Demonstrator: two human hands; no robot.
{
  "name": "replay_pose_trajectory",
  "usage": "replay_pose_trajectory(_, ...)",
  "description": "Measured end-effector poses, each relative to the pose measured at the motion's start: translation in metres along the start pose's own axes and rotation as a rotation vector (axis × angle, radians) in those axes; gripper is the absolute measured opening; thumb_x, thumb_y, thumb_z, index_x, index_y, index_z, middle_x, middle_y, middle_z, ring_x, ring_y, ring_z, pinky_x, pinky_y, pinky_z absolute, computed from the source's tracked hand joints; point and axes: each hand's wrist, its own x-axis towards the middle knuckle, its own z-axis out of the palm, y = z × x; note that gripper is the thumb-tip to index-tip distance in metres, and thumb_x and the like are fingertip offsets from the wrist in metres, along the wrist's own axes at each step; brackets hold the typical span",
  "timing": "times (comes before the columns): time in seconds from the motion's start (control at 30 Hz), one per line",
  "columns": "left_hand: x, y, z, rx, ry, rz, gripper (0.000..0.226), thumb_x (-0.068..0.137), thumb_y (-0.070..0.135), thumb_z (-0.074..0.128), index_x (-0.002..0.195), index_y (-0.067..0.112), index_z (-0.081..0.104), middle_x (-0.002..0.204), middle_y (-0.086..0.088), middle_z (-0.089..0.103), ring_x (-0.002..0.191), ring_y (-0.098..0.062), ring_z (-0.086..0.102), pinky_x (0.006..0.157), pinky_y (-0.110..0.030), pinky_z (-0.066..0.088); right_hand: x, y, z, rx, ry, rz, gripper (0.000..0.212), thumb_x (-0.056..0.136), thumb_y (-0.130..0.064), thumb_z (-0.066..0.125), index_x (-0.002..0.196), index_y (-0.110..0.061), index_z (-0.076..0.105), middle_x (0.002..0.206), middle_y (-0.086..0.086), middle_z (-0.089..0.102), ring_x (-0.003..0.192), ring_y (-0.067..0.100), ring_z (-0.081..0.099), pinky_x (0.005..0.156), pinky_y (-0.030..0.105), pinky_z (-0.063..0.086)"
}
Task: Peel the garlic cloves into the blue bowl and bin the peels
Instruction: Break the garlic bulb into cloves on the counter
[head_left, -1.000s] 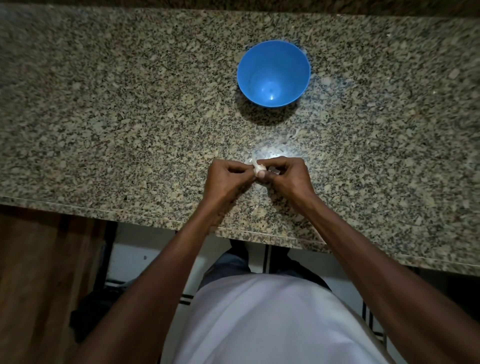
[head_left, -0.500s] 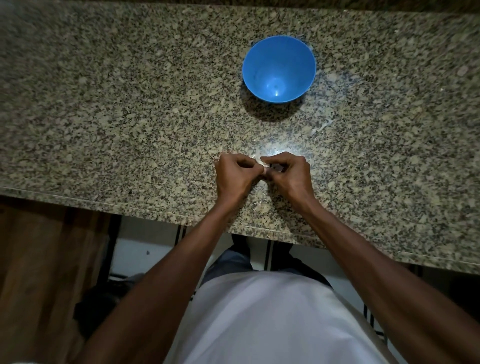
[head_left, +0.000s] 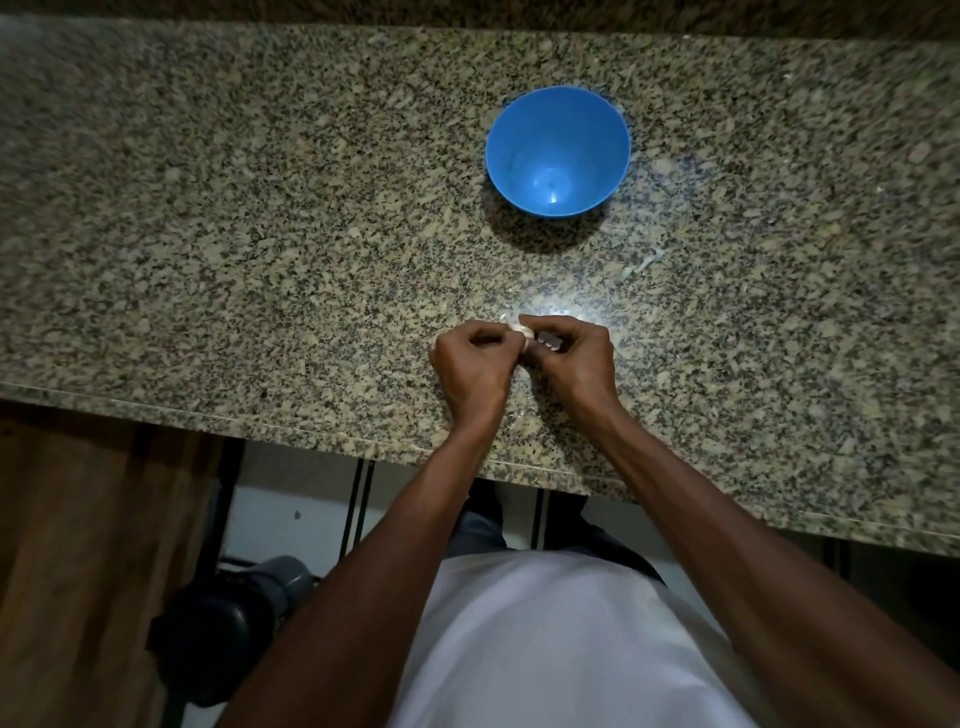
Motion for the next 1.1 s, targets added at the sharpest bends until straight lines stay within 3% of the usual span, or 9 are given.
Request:
replay_pose_trajectory(0.17,-0.005,-0.004,0.003,-0.062,0.057,0.022,0.014,0.078,0.006,0.085,0.089,0.012,0.079,0.076,0.007,0.076,0.067,-0.001,0.073,0.062,-0.019,0.061,-0.002,0.002,0.002,0.098,0.001,0.045,0.029,0.083,-0.001,0.084,0.109,-0.011,0.079,0.105,0.004,0.08,0.096,0.016,0.077,0.085,0.037,0.065)
replay_pose_trajectory(0.27,-0.006,-0.008,0.005,-0.123,0.044,-0.039,0.015,0.078,0.007,0.086,0.088,0.015,0.078,0.08,0.004,0.077,0.073,-0.006,0.075,0.07,-0.026,0.064,-0.003,0.003,0.001,0.197,0.003,0.088,0.029,0.084,0.0,0.084,0.111,-0.008,0.078,0.105,0.012,0.079,0.095,0.024,0.078,0.082,0.041,0.066)
replay_pose_trajectory(0.37,-0.003,-0.013,-0.002,-0.164,-0.053,-0.075,0.011,0.085,0.009,0.081,0.094,0.013,0.078,0.089,0.0,0.078,0.085,-0.014,0.076,0.079,-0.034,0.065,-0.003,0.002,-0.003,0.251,-0.022,0.081,0.028,0.085,-0.002,0.084,0.111,-0.006,0.077,0.108,0.013,0.078,0.097,0.025,0.078,0.081,0.039,0.065)
replay_pose_trajectory(0.53,0.0,-0.013,-0.021,-0.242,-0.287,0.01,0.015,0.087,0.016,0.083,0.1,0.013,0.077,0.093,0.004,0.079,0.088,-0.011,0.077,0.071,-0.02,0.059,-0.002,-0.001,-0.007,0.302,-0.054,0.125,0.028,0.089,-0.003,0.08,0.115,0.003,0.073,0.108,0.021,0.077,0.102,0.034,0.076,0.091,0.049,0.063)
replay_pose_trajectory(0.7,0.008,-0.018,-0.028,-0.344,-0.288,-0.041,0.019,0.089,0.004,0.078,0.108,0.001,0.073,0.102,-0.01,0.079,0.099,-0.022,0.077,0.086,-0.036,0.063,0.001,-0.009,-0.011,0.323,-0.056,0.153,0.026,0.09,-0.002,0.078,0.115,0.006,0.073,0.106,0.021,0.077,0.099,0.034,0.077,0.094,0.051,0.062)
replay_pose_trajectory(0.87,0.013,-0.028,-0.039,-0.537,-0.268,-0.196,0.029,0.09,-0.002,0.075,0.119,-0.001,0.069,0.111,-0.023,0.075,0.102,-0.033,0.076,0.088,-0.037,0.063,0.012,-0.026,-0.012,-0.178,-0.079,-0.095,0.026,0.092,-0.01,0.078,0.118,-0.01,0.077,0.111,0.007,0.078,0.101,0.019,0.076,0.091,0.046,0.063)
replay_pose_trajectory(1.0,0.013,-0.03,-0.047,-0.496,-0.3,-0.143,0.027,0.089,0.0,0.077,0.116,0.0,0.072,0.112,-0.018,0.076,0.104,-0.034,0.075,0.09,-0.037,0.062,0.012,-0.04,-0.012,-0.531,-0.132,-0.393,0.025,0.097,-0.001,0.065,0.119,-0.004,0.077,0.132,0.014,0.07,0.115,0.027,0.069,0.098,0.048,0.059)
replay_pose_trajectory(1.1,0.012,-0.028,-0.05,-0.472,-0.335,-0.11,0.024,0.089,0.001,0.078,0.112,-0.003,0.074,0.105,-0.014,0.079,0.1,-0.033,0.076,0.084,-0.032,0.063,0.004,-0.04,-0.017,-0.585,-0.022,-0.488,0.023,0.097,-0.004,0.065,0.116,-0.003,0.078,0.132,0.016,0.069,0.117,0.025,0.067,0.098,0.041,0.058)
